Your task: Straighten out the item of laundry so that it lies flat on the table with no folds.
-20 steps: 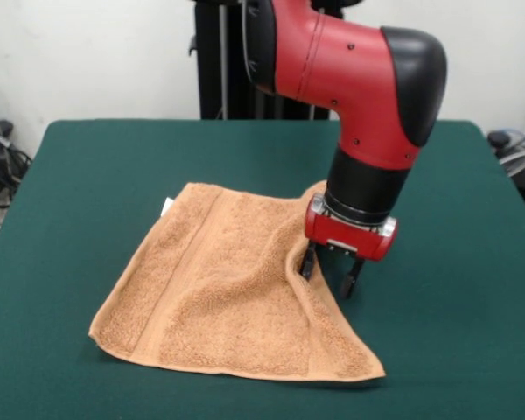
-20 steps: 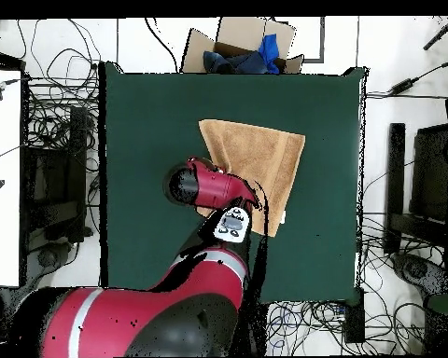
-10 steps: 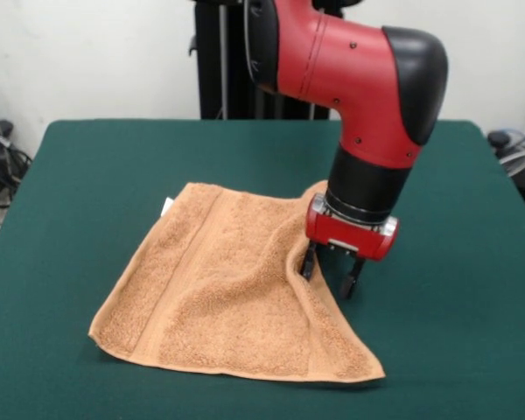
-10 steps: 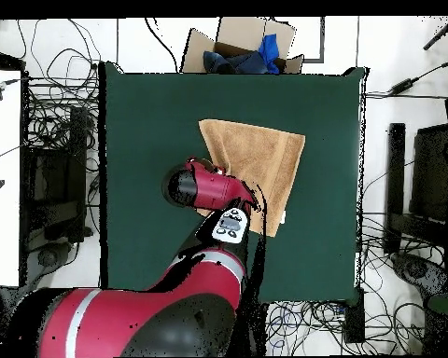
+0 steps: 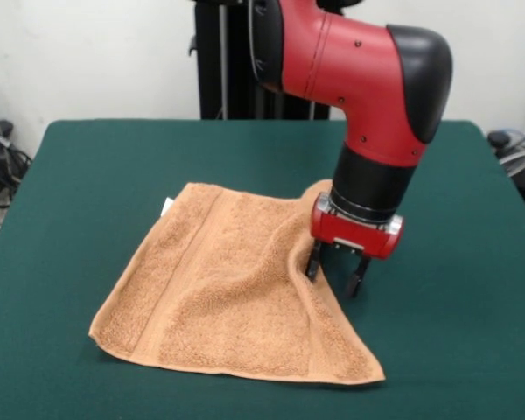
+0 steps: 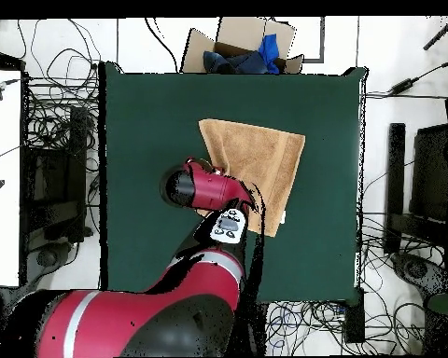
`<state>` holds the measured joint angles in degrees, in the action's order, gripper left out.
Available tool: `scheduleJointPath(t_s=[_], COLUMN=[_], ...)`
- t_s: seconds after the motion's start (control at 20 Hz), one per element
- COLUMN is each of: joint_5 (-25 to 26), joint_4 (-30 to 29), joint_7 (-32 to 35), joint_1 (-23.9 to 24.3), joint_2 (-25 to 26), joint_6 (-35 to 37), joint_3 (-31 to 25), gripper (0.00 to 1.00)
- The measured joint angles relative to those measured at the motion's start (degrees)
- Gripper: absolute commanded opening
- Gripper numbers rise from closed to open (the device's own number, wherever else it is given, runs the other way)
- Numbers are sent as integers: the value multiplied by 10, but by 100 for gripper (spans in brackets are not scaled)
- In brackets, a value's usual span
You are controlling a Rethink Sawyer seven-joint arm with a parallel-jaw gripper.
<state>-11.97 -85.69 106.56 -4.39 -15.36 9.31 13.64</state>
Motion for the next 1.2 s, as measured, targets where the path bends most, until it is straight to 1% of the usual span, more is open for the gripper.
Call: scheduleJointPath(t_s=[0.15,0.35,0.8,1.2], joint_5=[0,0,0,0], joint_4=[-3,1,26,29], joint_7=[0,0,0,0], joint_1=[16,38,46,48], joint_2=[-5,-8,-4,-3], joint_6=[0,9,63,70], joint_3=[-26,-45,-49,-50], gripper=[100,100,100,100])
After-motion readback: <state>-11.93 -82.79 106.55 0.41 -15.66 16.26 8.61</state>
